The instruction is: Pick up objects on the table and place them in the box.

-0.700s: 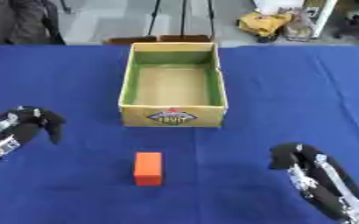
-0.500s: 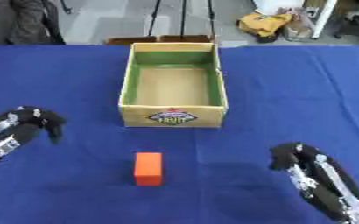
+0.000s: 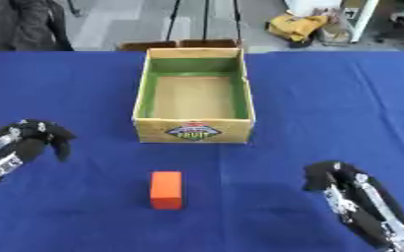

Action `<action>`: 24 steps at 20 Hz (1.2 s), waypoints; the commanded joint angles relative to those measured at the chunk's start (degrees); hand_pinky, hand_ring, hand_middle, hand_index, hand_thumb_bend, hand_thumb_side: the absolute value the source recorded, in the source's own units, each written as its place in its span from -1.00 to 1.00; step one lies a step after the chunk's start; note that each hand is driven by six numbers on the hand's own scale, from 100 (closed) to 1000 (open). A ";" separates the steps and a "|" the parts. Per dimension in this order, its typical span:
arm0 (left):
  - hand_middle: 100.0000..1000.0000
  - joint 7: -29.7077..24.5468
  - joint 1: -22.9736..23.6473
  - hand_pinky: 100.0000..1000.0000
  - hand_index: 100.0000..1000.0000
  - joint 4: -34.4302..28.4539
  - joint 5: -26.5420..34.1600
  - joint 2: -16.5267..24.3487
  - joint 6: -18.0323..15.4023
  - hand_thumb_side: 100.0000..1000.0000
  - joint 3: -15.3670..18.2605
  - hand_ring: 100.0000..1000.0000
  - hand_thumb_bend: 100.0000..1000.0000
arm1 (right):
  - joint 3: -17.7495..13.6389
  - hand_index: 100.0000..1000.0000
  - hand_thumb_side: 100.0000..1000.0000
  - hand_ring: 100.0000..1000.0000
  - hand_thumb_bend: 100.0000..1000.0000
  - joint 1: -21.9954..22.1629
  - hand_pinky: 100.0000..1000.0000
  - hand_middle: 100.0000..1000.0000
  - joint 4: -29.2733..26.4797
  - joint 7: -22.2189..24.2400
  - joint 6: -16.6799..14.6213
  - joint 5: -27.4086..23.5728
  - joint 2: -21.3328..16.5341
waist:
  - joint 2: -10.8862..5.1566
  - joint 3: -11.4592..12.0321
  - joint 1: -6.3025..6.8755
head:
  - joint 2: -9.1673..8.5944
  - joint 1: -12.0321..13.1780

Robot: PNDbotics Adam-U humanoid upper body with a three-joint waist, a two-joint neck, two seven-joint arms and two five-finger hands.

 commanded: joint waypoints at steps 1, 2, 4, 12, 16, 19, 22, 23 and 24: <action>-0.05 -0.07 -0.78 0.07 0.46 -0.78 0.02 0.79 -0.33 0.77 0.00 -0.12 -0.38 | -0.29 0.33 0.16 -0.02 -1.00 -0.26 0.47 -0.29 -1.02 0.04 -0.05 -0.19 -1.01 | -0.91 -0.05 0.04 | -0.31 0.08; -0.05 -0.18 -1.01 0.07 0.46 -0.96 0.12 0.95 -0.42 0.76 -0.17 -0.12 -0.37 | -0.29 0.33 0.16 -0.02 -1.00 -0.26 0.47 -0.29 -1.02 0.04 -0.05 -0.22 -1.05 | -0.97 -0.02 0.06 | -0.40 0.08; -0.04 -0.46 -1.59 0.08 0.47 -1.49 0.21 1.22 -0.67 0.66 -0.50 -0.11 -0.32 | -0.26 0.33 0.16 -0.02 -1.00 -0.31 0.47 -0.29 -1.06 0.05 -0.05 -0.30 -1.10 | -1.01 -0.02 0.07 | -0.46 0.06; 0.03 -1.40 -5.40 0.13 0.55 -4.17 -1.82 2.19 -2.08 0.24 -2.96 -0.05 -0.30 | -0.29 0.33 0.15 -0.02 -1.00 -0.20 0.47 -0.29 -1.71 0.16 -0.15 -0.83 -1.20 | -1.14 -0.11 -0.06 | -0.45 0.12; 0.03 -1.22 -5.75 0.13 0.55 -4.26 -2.37 2.20 -2.36 0.24 -3.32 -0.05 -0.30 | -0.35 0.33 0.15 -0.02 -1.00 -0.16 0.47 -0.29 -1.97 0.25 -0.04 -1.03 -1.25 | -1.15 -0.10 -0.08 | -0.46 0.13; 0.10 -1.81 -6.96 0.18 0.58 -5.35 -2.84 2.63 -3.09 -0.07 -4.53 0.01 -0.44 | -0.73 0.32 0.11 -0.06 -1.00 -0.03 0.43 -0.30 -3.06 0.02 -0.54 -1.42 -1.41 | -1.60 -0.80 -0.40 | -0.31 0.75; 0.12 -2.28 -11.07 0.19 0.58 -4.88 -4.83 2.60 -4.06 -0.08 -7.37 0.04 -0.30 | -1.01 0.32 0.09 -0.06 -1.00 0.19 0.42 -0.30 -4.94 -0.30 -0.62 -2.24 -1.64 | -1.62 -0.81 -0.60 | -0.42 0.57; 0.13 -2.54 -12.64 0.20 0.58 -4.00 -5.46 2.30 -4.49 -0.08 -8.35 0.04 -0.29 | -0.92 0.32 0.09 -0.06 -1.00 0.06 0.42 -0.30 -5.46 -0.13 -0.51 -2.56 -1.70 | -1.60 -0.72 -0.63 | -0.45 0.47; 0.14 -2.82 -13.96 0.20 0.58 -3.10 -5.97 1.91 -5.00 -0.07 -9.24 0.05 -0.27 | -0.83 0.32 0.09 -0.06 -1.00 -0.10 0.43 -0.30 -5.88 0.07 -0.38 -2.88 -1.74 | -1.59 -0.65 -0.67 | -0.47 0.41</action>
